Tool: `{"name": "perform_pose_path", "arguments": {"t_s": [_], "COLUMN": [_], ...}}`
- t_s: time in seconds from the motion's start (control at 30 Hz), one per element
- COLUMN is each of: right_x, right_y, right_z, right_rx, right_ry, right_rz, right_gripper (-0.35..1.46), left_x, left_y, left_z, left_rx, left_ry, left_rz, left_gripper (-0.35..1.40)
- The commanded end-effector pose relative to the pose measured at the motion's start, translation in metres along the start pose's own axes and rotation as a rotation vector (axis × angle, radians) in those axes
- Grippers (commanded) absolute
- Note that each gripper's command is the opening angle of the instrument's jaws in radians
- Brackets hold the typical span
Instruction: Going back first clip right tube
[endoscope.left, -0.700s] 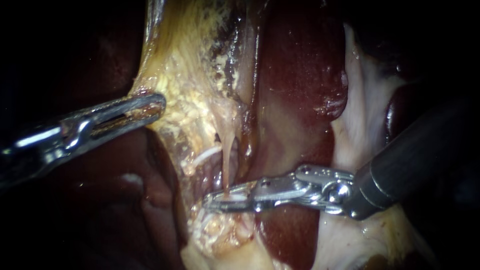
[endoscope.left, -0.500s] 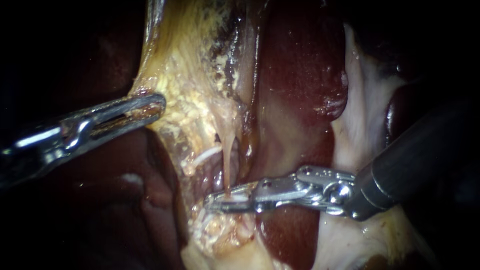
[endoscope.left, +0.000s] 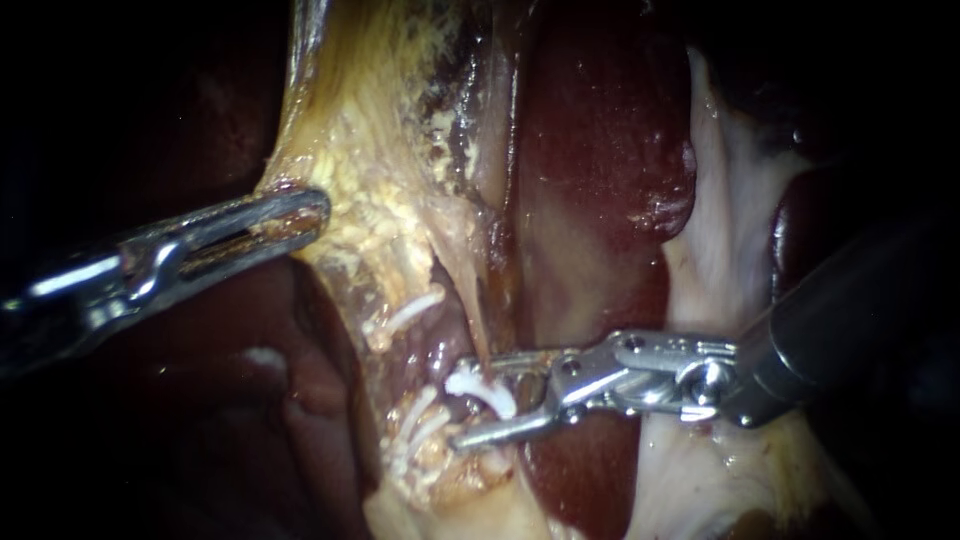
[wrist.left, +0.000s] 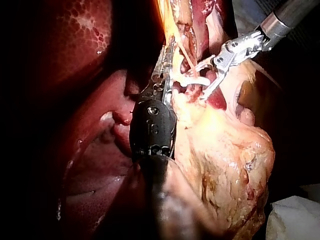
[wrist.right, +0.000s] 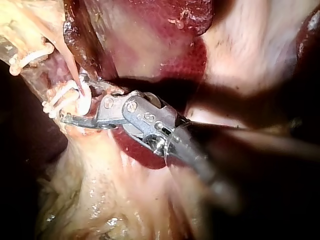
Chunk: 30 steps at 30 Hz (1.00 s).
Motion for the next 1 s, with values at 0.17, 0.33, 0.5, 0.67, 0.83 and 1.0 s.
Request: {"name": "perform_pose_path", "arguments": {"t_s": [0.17,0.33,0.5,0.67,0.83,1.0], "right_x": [0.0006,0.001,0.0016,0.0021,0.0025,0.0048], "right_y": [-0.0001,-0.0003,-0.0007,-0.0012,-0.0015,-0.0021], "right_z": [-0.0015,-0.0039,-0.0062,-0.0071,-0.0073,-0.0085], "right_rx": [0.002,-0.003,0.0,0.007,0.011,0.007], "right_ry": [0.001,0.006,0.013,0.022,0.042,0.079], "right_rz": [-0.056,-0.069,-0.063,-0.06,-0.057,-0.183], "right_gripper": [0.6,0.6,0.6,0.6,0.6,0.6], "left_x": [0.0,0.0001,0.0001,0.0001,0.0001,0.0001], "left_y": [0.0,0.0,0.0001,0.0001,0.0001,0.0001], "left_z": [0.0,0.0,0.0,0.0,0.0,-0.0001], "left_rx": [0.0,0.0,0.0,0.0,0.0,0.001], "left_ry": [0.0,0.0,0.0,0.0,0.0,0.0], "left_rz": [0.0,0.0,0.0,0.0,0.0,0.0], "left_gripper": [-0.35,-0.35,-0.35,-0.35,-0.35,-0.35]}}
